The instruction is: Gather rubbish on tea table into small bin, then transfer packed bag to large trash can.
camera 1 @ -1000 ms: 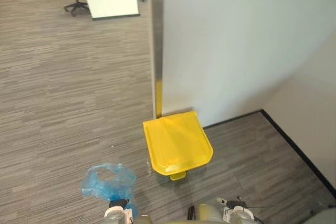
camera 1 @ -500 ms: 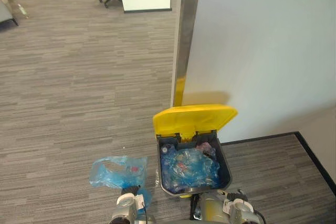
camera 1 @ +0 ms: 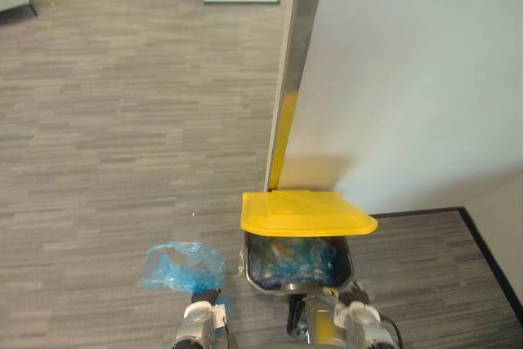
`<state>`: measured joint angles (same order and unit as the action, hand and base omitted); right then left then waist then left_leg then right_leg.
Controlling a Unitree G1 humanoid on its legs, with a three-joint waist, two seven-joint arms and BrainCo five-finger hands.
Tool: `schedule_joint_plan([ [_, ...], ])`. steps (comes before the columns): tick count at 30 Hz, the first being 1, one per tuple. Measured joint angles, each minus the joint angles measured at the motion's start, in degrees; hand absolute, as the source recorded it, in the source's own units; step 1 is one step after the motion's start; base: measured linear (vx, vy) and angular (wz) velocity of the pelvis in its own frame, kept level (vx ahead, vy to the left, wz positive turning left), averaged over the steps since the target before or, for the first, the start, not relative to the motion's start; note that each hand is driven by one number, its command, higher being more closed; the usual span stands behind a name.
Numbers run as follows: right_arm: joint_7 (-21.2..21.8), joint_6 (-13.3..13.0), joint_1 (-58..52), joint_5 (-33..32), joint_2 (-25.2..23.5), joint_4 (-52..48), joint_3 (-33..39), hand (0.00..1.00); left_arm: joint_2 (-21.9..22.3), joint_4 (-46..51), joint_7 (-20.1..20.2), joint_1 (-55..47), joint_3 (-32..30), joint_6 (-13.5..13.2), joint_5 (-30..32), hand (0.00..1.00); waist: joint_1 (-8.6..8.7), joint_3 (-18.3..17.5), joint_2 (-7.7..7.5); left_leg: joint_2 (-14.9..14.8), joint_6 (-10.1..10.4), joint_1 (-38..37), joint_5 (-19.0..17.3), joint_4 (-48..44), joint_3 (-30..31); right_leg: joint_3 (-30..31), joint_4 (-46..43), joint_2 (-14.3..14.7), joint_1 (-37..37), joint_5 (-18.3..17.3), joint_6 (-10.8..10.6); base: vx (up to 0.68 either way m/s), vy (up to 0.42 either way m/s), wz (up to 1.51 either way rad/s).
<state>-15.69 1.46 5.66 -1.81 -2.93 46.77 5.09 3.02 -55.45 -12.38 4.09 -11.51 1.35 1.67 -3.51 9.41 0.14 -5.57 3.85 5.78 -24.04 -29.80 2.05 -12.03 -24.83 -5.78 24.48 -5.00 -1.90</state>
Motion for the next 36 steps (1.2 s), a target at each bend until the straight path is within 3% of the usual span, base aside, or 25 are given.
schedule_joint_plan([
  [7, -0.88, -2.63, 9.91, -0.87, -1.05, -8.91, -7.11, 0.0, 0.04, 7.7, -2.48, -0.18, 1.85, -1.33, -2.0, 1.0, -1.37, 1.53, 1.29, -0.48, 0.08, 8.35, -0.27, -5.71, -0.41, -1.23, 0.28, -0.52, 4.78, 2.15, 0.12, -0.09, -0.062, 0.11],
  [10, -1.79, -2.59, 14.0, -1.14, -0.8, -12.15, -8.49, 0.0, -0.09, 12.61, -3.44, -0.22, 4.34, -1.96, -3.11, 1.0, -2.25, 3.25, 1.63, -1.0, 0.58, 12.17, -2.54, -8.02, -0.12, -1.27, 0.01, -0.29, 7.79, 3.53, 0.25, -0.14, -0.054, 0.02],
  [15, -3.57, -2.47, 19.5, -2.93, 2.33, -18.05, -8.59, 0.0, -0.2, 19.71, -3.92, -0.13, 7.97, -2.32, -4.24, 1.0, -2.81, 6.17, 2.13, -1.41, 0.61, 17.32, -2.56, -11.4, 1.87, -1.63, 0.04, 0.0, 10.78, 4.95, 0.21, -0.13, -0.07, 0.08],
  [23, -5.88, -1.23, 31.71, -5.45, 7.73, -18.94, -5.78, 0.0, -2.2, 30.21, -4.01, 2.05, 16.46, -3.52, -6.59, 1.0, -2.96, 7.99, 1.92, -2.41, 1.4, 21.49, -2.1, -11.85, 4.0, -2.73, -0.09, 1.52, 14.0, 5.06, 0.41, -0.03, -0.067, 0.08],
  [26, -6.82, -0.73, 34.59, -5.64, 8.41, -18.94, -3.72, 0.0, -2.5, 33.11, -3.93, 4.28, 19.97, -3.94, -8.07, 1.0, -2.85, 8.42, 1.74, -2.74, 2.39, 21.52, -1.59, -11.89, 4.36, -3.15, -0.91, 1.48, 14.0, 4.82, 0.69, 0.01, -0.034, 0.07],
  [36, -7.32, 1.03, 40.59, -7.95, 9.85, -17.96, 2.09, 0.0, -6.53, 48.83, -3.46, 6.24, 28.0, -6.23, -14.79, 1.0, -2.62, 10.25, 1.27, -2.44, 2.61, 22.41, -1.49, -11.88, 5.7, -4.26, -1.3, 0.93, 14.15, 4.11, 1.15, -0.01, -0.009, 0.07],
])
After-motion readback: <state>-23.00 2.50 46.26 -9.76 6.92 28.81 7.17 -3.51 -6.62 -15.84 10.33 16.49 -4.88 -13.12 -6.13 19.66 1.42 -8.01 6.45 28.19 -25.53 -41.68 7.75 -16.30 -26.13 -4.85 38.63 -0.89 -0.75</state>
